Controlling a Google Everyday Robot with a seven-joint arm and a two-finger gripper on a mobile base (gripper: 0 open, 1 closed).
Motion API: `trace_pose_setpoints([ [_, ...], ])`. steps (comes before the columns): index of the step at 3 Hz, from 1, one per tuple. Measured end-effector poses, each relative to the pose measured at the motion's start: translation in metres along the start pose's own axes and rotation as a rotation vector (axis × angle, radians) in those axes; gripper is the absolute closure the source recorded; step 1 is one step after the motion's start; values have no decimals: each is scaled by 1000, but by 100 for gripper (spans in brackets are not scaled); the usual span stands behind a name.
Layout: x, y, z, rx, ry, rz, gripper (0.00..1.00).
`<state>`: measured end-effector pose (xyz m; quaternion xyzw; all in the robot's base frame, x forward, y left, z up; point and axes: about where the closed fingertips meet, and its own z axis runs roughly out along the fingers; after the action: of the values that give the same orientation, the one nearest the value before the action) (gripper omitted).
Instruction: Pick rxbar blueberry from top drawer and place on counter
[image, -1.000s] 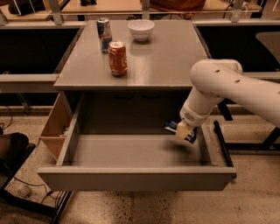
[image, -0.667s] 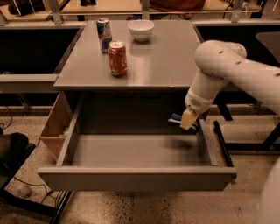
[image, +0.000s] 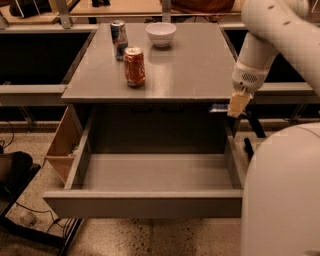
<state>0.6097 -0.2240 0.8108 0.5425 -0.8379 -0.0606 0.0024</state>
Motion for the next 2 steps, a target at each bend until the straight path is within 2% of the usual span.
trace_pose_setpoints([
  [1, 7, -17, -65, 95, -64, -17, 100],
  [2, -9, -33, -125, 195, -215, 2, 100],
])
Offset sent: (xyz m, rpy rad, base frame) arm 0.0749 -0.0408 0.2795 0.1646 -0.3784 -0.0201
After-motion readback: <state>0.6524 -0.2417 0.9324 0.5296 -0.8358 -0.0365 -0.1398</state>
